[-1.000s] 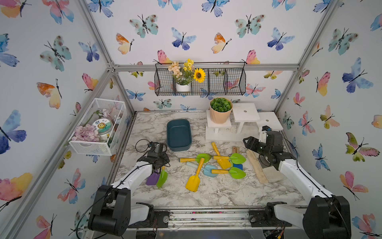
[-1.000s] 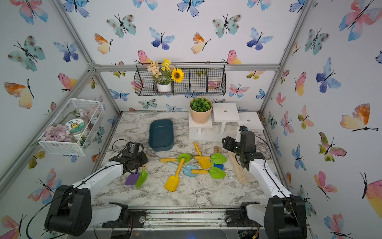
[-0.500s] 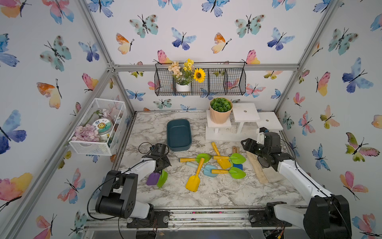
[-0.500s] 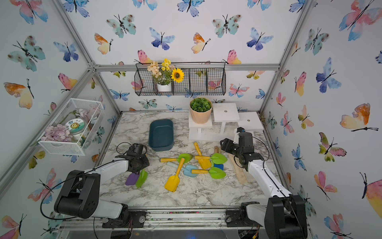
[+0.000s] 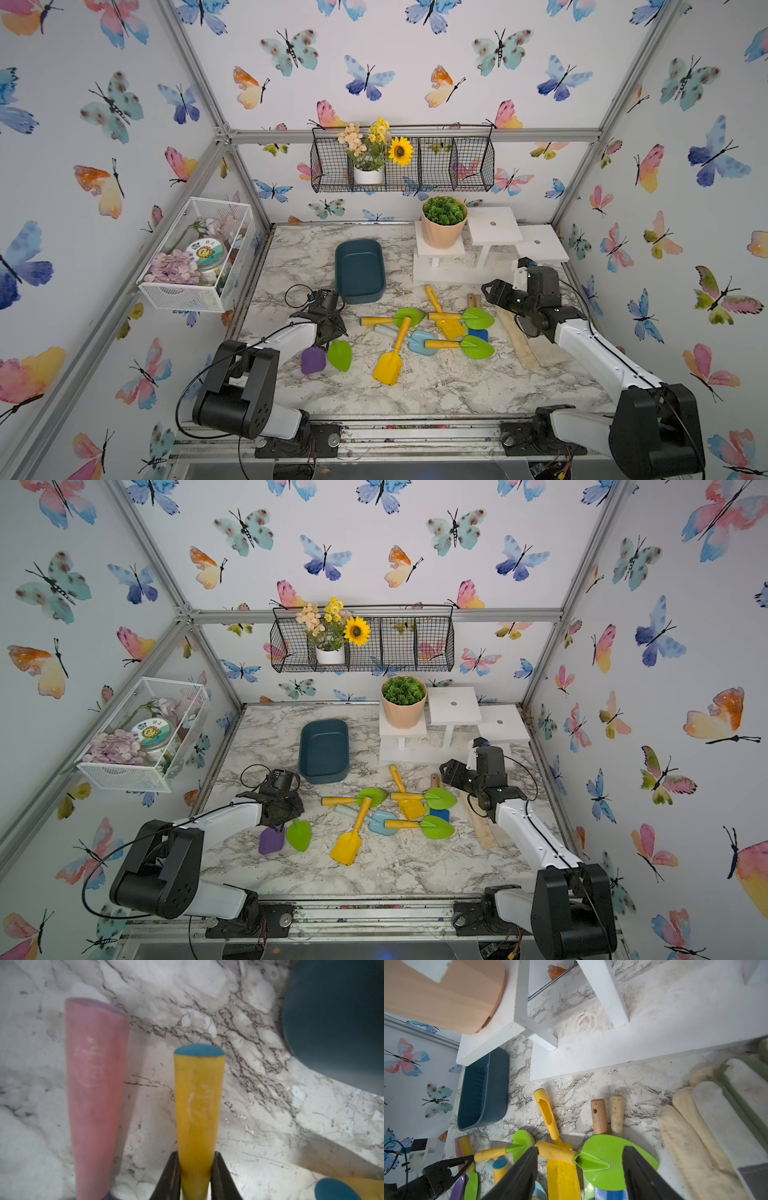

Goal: Put the shovel into the storage box
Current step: Pick up the shovel from the center of the board, then place the shovel in the storage box.

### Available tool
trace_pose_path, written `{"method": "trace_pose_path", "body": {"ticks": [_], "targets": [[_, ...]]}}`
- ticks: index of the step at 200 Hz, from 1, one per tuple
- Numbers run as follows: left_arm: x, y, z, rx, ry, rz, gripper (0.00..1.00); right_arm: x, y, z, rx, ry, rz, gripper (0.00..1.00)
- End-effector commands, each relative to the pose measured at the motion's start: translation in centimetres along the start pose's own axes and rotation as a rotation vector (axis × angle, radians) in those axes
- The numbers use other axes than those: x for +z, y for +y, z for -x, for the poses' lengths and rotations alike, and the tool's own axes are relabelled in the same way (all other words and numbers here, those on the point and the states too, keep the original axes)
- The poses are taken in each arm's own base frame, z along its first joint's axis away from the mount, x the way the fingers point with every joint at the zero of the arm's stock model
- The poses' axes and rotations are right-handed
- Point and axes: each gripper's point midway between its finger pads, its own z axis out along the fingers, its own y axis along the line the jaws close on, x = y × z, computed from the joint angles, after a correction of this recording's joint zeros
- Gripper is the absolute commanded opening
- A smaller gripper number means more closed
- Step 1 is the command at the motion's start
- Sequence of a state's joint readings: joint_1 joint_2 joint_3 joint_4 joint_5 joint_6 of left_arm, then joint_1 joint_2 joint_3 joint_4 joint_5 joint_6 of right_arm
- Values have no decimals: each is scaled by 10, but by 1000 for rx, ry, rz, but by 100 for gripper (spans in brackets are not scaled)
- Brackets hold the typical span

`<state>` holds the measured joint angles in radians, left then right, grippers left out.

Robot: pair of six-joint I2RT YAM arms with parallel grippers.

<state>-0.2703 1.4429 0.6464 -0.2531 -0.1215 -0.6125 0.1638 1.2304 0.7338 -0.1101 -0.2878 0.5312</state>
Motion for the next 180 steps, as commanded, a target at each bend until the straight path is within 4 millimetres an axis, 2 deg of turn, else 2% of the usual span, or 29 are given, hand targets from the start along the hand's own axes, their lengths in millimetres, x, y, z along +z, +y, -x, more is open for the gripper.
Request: {"method": "trace_pose_path", "body": {"ticks": [1, 48, 86, 106, 134, 156, 180], "targets": [[-5, 3, 1, 43, -10, 43, 17, 1, 9, 8, -7, -18, 26, 69], [-32, -17, 14, 90, -41, 7, 1, 2, 11, 11, -18, -13, 26, 69], [-61, -45, 43, 120, -83, -59, 0, 3, 12, 12, -39, 2, 17, 69], [-76, -65, 65, 140, -112, -98, 0, 3, 12, 13, -43, 4, 13, 69], [-91, -98, 107, 155, -172, -136, 0, 2, 14, 14, -43, 1, 14, 69], [-92, -123, 139, 183, -208, -150, 0, 0, 14, 13, -40, -3, 9, 69], [-79, -143, 169, 220, -227, -132, 0, -4, 14, 12, -31, -13, 6, 69]]}}
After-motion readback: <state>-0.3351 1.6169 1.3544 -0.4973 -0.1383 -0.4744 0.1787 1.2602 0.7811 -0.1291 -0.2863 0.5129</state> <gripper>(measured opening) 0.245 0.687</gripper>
